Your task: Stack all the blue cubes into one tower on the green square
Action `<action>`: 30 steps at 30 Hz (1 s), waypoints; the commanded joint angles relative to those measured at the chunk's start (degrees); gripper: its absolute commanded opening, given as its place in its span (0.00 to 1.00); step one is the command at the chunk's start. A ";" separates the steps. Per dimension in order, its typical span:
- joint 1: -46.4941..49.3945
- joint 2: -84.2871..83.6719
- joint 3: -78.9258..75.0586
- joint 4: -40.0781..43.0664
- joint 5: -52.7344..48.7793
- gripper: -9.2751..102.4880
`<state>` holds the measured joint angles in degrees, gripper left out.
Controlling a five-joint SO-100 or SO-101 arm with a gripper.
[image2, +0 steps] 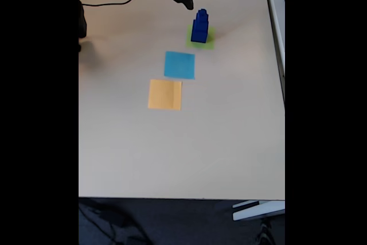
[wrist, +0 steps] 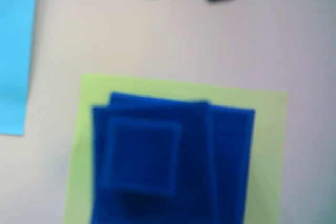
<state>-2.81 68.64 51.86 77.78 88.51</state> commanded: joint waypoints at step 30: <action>0.00 -2.55 -8.44 0.53 -1.67 0.08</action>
<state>-3.16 64.95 47.11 77.78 87.19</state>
